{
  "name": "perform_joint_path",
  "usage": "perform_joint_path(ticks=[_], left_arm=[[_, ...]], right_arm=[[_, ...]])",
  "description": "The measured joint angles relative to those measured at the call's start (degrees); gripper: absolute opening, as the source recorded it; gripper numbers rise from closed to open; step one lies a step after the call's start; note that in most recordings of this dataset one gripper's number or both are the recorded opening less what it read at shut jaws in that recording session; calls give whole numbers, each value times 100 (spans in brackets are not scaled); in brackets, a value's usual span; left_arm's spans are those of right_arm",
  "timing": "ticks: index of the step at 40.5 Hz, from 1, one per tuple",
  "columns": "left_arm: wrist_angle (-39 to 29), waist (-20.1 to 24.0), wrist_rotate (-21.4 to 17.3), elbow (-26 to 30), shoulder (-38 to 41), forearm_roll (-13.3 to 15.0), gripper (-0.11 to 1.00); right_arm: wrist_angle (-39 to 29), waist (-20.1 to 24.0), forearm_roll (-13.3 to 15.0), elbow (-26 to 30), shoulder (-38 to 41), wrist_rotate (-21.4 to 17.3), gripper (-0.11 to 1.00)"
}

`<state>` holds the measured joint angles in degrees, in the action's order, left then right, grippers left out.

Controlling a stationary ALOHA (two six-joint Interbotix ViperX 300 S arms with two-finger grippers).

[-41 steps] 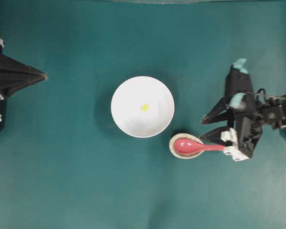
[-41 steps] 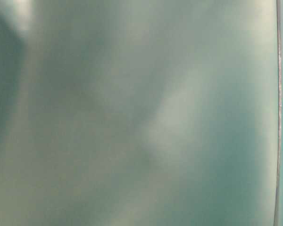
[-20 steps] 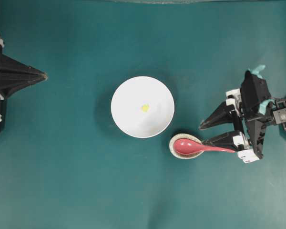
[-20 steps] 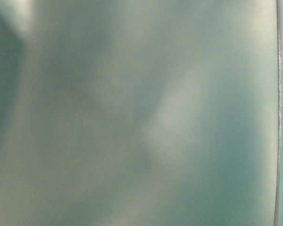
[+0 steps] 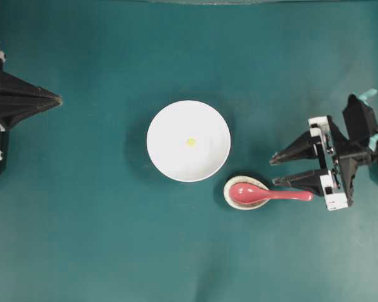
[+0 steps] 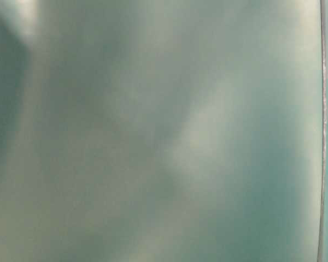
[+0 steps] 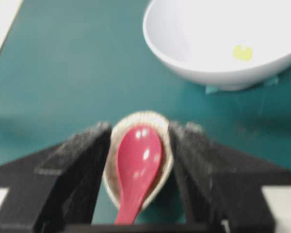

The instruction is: Scoop the yellow hexagonal prism block from the bowl with a spoon using the right arm.

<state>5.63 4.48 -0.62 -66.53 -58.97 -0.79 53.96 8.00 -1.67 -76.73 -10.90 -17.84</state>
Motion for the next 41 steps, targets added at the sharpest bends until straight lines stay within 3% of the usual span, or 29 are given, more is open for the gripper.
perform_joint_path(ticks=[9,24,34,41], left_arm=[[9,0,-9,0,0,0,-1],[141,0,44,0,0,0,-1],[167,0,79,0,0,9,-1],[176,0,88,0,0,0,-1]], right_arm=[[967,624,-870,-62,738,290,56],[1608,1661,-2118,-62,1397,527,56],[1679,2065,-2637,18,1626,650,56],[1688,2083,-2751,123,1890,729,56]])
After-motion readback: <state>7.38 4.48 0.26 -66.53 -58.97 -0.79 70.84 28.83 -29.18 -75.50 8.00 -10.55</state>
